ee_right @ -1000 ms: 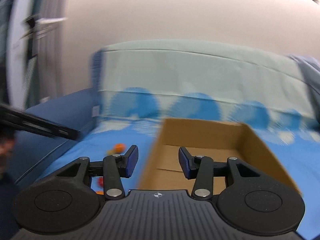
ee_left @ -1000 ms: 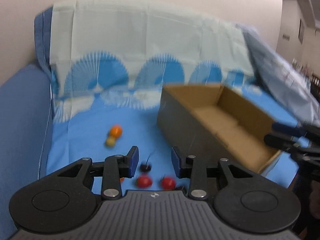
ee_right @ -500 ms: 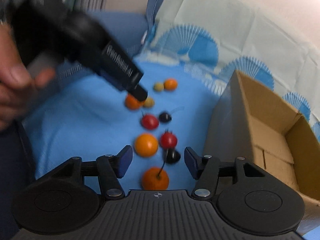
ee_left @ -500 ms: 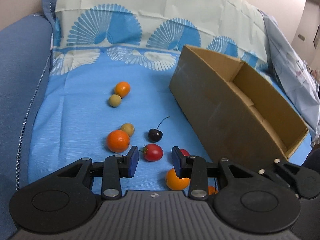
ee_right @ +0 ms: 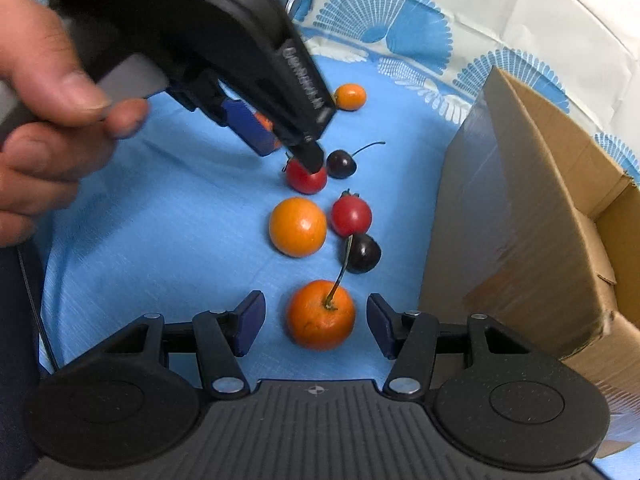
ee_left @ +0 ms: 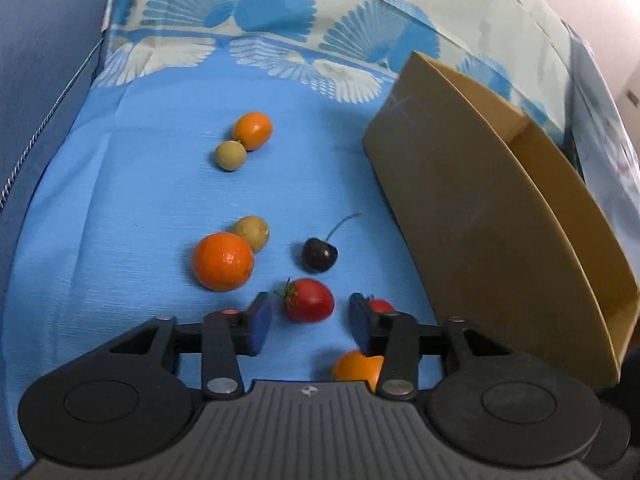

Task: Organize fruits
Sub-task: 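Lower the left tool to the red tomato while the right tool reaches the mandarin, then close the left tool on the red tomato while the right tool grasps the mandarin, then carry both fruits over the box and open both tools to drop them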

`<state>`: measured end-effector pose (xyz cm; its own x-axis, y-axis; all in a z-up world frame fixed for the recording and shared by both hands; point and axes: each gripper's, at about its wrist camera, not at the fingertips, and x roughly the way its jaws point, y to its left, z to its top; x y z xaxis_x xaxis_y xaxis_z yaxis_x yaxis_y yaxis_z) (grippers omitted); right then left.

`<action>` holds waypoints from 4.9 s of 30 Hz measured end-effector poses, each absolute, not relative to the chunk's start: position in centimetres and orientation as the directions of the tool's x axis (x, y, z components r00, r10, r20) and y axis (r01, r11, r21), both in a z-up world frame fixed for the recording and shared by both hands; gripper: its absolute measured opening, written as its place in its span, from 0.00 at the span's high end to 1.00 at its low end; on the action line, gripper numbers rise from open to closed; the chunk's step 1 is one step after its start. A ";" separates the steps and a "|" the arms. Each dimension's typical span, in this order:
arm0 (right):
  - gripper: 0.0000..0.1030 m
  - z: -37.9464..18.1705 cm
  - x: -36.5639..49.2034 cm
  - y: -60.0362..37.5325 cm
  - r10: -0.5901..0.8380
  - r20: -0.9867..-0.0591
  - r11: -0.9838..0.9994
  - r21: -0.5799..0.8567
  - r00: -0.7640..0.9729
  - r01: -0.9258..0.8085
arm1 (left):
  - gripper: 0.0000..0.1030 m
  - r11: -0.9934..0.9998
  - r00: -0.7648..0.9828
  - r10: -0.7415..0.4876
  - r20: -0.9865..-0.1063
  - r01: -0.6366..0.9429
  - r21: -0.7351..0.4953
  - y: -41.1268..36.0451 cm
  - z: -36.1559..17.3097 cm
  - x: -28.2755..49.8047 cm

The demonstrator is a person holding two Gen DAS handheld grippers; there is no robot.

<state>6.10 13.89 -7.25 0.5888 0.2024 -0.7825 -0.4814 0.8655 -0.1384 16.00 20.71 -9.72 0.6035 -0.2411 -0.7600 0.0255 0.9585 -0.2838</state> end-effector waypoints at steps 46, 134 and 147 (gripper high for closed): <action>0.63 -4.8 5.6 13.8 0.265 -0.731 0.874 -0.094 0.629 -0.478 | 0.66 0.973 0.689 -0.170 -0.705 0.002 -0.233 19.1 -8.9 14.3; 0.63 1.6 13.8 -12.7 0.064 -0.511 0.996 -0.020 0.857 -0.086 | 0.66 0.903 0.770 -0.410 -0.489 0.419 -0.096 3.3 -2.6 12.1; 0.63 1.5 13.9 -11.9 0.063 -0.517 0.995 -0.031 0.854 -0.092 | 0.66 0.891 0.762 -0.423 -0.491 0.448 -0.074 2.5 -2.9 11.8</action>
